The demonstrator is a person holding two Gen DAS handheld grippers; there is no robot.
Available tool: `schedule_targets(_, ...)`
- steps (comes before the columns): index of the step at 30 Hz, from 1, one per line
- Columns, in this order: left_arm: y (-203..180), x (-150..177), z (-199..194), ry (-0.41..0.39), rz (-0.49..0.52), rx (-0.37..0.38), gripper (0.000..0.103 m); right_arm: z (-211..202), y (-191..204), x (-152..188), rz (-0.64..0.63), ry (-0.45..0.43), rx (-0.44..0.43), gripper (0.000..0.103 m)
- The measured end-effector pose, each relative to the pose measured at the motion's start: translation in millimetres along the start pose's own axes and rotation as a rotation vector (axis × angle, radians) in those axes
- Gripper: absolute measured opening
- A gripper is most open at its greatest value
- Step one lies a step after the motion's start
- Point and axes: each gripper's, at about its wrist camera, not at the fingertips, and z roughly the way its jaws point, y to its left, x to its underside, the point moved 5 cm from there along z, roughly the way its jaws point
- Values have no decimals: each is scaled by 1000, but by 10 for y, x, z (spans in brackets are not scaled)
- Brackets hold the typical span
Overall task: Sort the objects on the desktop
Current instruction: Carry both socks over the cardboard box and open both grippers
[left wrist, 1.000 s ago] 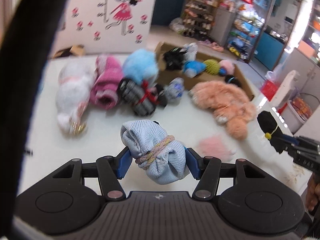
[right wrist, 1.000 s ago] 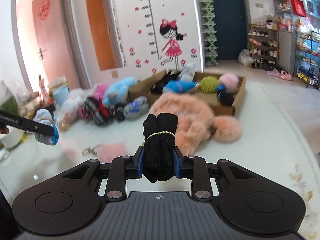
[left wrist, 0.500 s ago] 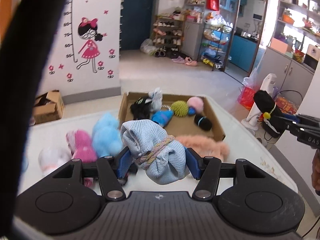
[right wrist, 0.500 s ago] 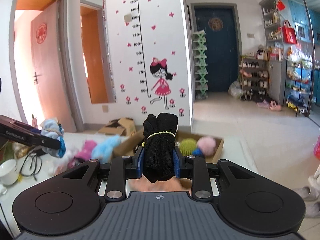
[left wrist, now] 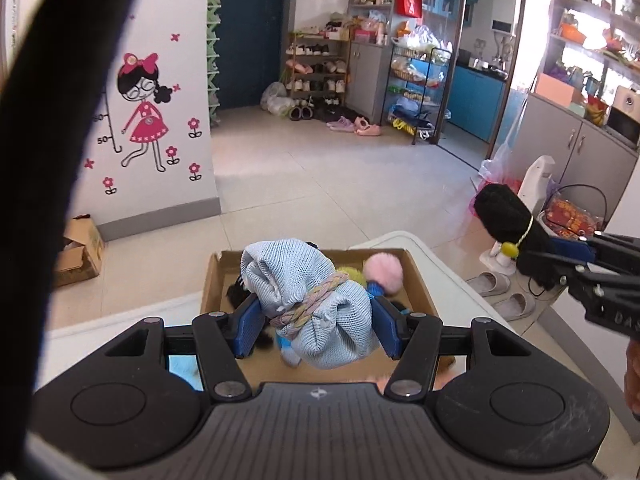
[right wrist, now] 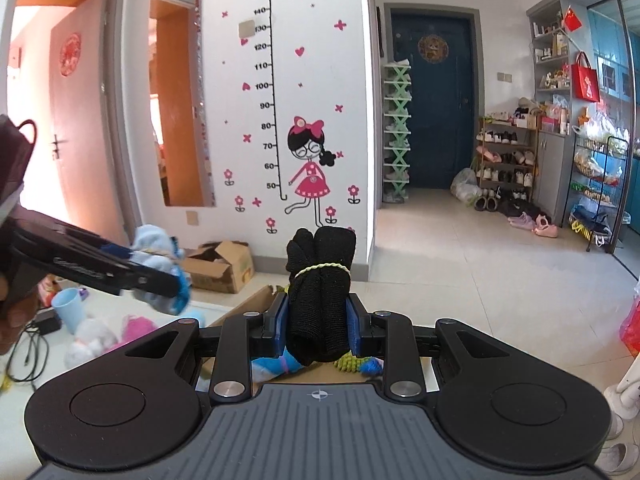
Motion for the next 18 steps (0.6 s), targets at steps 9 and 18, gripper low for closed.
schedule_targets(9,-41,-52,870,79,-57,58,54,852,-105,96,-15,101,17,35)
schedule_targets(18,17,-46,1489,132,-109,87,54,1595,-206,498,-15,204,39,35)
